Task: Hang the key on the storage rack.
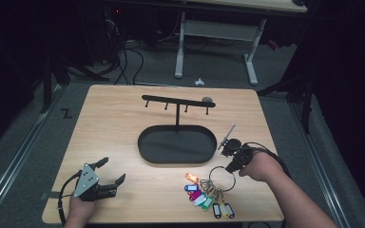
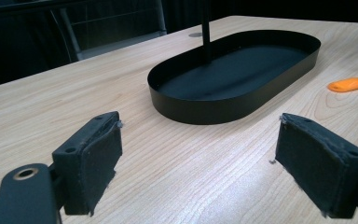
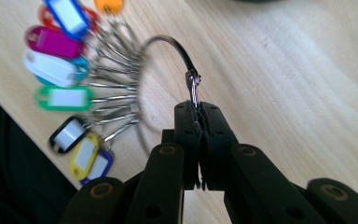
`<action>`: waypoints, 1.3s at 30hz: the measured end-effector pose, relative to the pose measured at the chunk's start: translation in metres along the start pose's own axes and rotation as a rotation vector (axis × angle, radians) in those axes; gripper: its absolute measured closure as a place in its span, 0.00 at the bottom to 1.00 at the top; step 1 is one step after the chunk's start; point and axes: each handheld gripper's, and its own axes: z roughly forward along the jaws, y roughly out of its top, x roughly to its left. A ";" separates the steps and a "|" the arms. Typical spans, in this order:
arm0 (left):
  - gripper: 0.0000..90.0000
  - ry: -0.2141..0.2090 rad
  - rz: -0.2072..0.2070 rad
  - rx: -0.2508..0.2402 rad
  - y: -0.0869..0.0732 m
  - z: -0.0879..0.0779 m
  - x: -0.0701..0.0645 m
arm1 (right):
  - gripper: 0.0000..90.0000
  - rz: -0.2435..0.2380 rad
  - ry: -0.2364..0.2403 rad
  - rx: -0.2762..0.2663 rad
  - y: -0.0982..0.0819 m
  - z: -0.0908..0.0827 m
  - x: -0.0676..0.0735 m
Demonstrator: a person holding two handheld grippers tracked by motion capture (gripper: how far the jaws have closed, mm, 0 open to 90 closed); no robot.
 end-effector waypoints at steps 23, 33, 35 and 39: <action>0.17 -0.002 0.004 0.002 0.000 0.000 0.000 | 0.97 -0.003 -0.057 -0.084 0.023 -0.087 0.007; 0.17 -0.004 0.004 0.003 0.000 0.000 0.000 | 0.97 -0.017 -0.092 -0.107 0.036 -0.115 0.010; 0.17 -0.004 0.004 0.003 0.000 0.000 0.000 | 0.97 -0.016 -0.097 -0.114 0.039 -0.121 0.010; 0.17 -0.004 0.003 0.003 0.000 0.000 0.000 | 0.97 -0.015 -0.107 -0.125 0.045 -0.130 0.007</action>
